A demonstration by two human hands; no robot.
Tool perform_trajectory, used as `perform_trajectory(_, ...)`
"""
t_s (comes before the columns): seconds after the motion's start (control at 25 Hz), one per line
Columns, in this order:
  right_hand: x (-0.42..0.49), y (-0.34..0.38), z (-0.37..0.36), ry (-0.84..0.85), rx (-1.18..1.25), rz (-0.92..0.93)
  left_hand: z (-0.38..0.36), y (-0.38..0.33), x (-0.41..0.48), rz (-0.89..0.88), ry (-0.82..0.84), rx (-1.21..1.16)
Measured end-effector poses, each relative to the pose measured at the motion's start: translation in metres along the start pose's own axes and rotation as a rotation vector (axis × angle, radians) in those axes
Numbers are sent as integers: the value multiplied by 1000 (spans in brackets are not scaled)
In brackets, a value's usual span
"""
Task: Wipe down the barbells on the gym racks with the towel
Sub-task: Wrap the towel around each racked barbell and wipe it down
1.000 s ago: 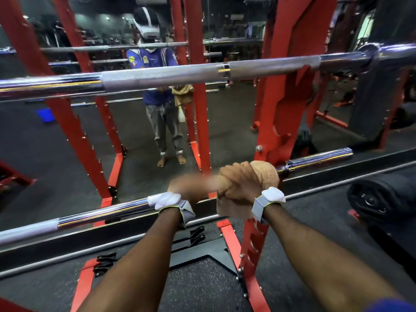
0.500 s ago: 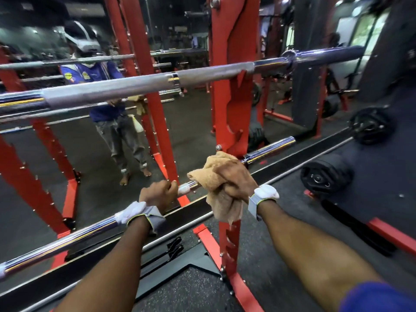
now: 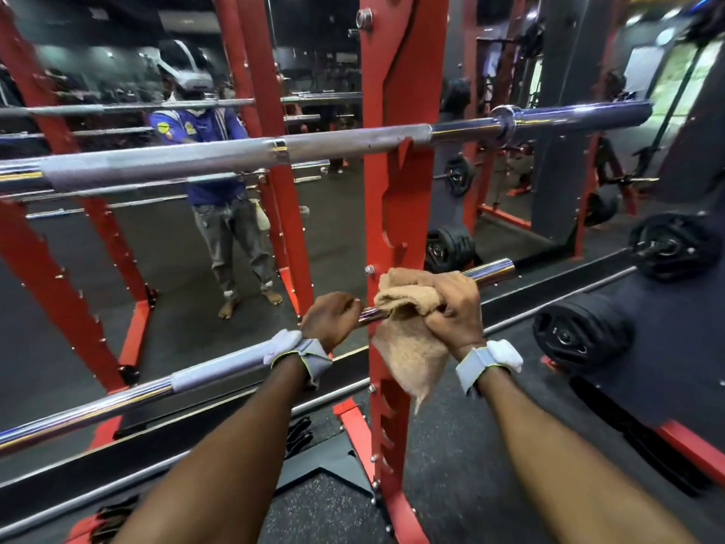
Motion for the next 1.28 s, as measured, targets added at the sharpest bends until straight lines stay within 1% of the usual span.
perform_trajectory(0.04,-5,-4,-5,36,-38,-36,-2,1,3,7,-7,-4)
perform_trajectory(0.08,-10,-5,-14,108,-89,-58,-2,4,5,16,-10,6)
perform_trajectory(0.16,-18,5,-35,246,-215,-111,-1,8,8,37,8,31)
perform_trajectory(0.2,-19,17,-43,277,-250,-143,-1,9,10,45,23,48)
perform_trajectory(0.24,-17,28,-50,284,-264,-147,-1,10,10,48,33,75)
perform_trajectory(0.32,-13,34,-51,293,-240,-68,-7,10,11,78,64,147)
perform_trajectory(0.4,-10,8,-44,313,-110,-32,-14,13,10,117,84,247)
perform_trajectory(0.48,-10,-21,-43,291,-13,-147,-18,15,7,111,83,338)
perform_trajectory(0.56,-7,-8,-49,316,-72,-269,-20,14,8,95,77,382)
perform_trajectory(0.64,-6,25,-66,419,-206,-284,-21,12,11,103,75,404)
perform_trajectory(0.68,-8,31,-70,475,-202,-251,-22,12,13,107,77,418)
perform_trajectory(0.72,-8,25,-68,506,-124,-187,-23,12,15,107,79,431)
perform_trajectory(0.8,-6,-9,-59,505,160,-116,-24,12,18,105,84,451)
perform_trajectory(0.84,-2,-20,-54,476,254,-133,-24,12,19,103,82,460)
perform_trajectory(0.88,4,-23,-52,455,283,-184,-24,12,19,100,82,472)
perform_trajectory(0.92,11,-13,-51,452,208,-253,-25,11,19,98,81,480)
perform_trajectory(0.96,17,4,-53,459,62,-286,-26,12,19,102,76,478)
perform_trajectory(1.0,20,20,-59,498,-45,-294,-26,12,19,111,71,472)
perform_trajectory(1.04,21,31,-64,523,-76,-258,-26,11,20,123,66,468)
perform_trajectory(1.08,19,35,-63,542,-16,-230,-26,10,20,130,58,469)
perform_trajectory(1.12,17,31,-60,535,142,-228,-25,10,21,131,52,481)
perform_trajectory(1.16,15,22,-51,520,363,-255,-27,10,21,120,54,500)
perform_trajectory(1.24,8,12,-36,452,724,-397,-27,12,21,109,58,526)
perform_trajectory(1.28,3,9,-30,412,851,-488,-28,14,22,117,50,524)
Point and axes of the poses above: each hand's wrist, its own x-axis towards the middle knuckle, its own z-axis out of the back of the hand, y = z × x, the point moved 1 cm from there along x, towards the middle knuckle, and after that the axes turned 1 degree about z, right-handed, at the moved point
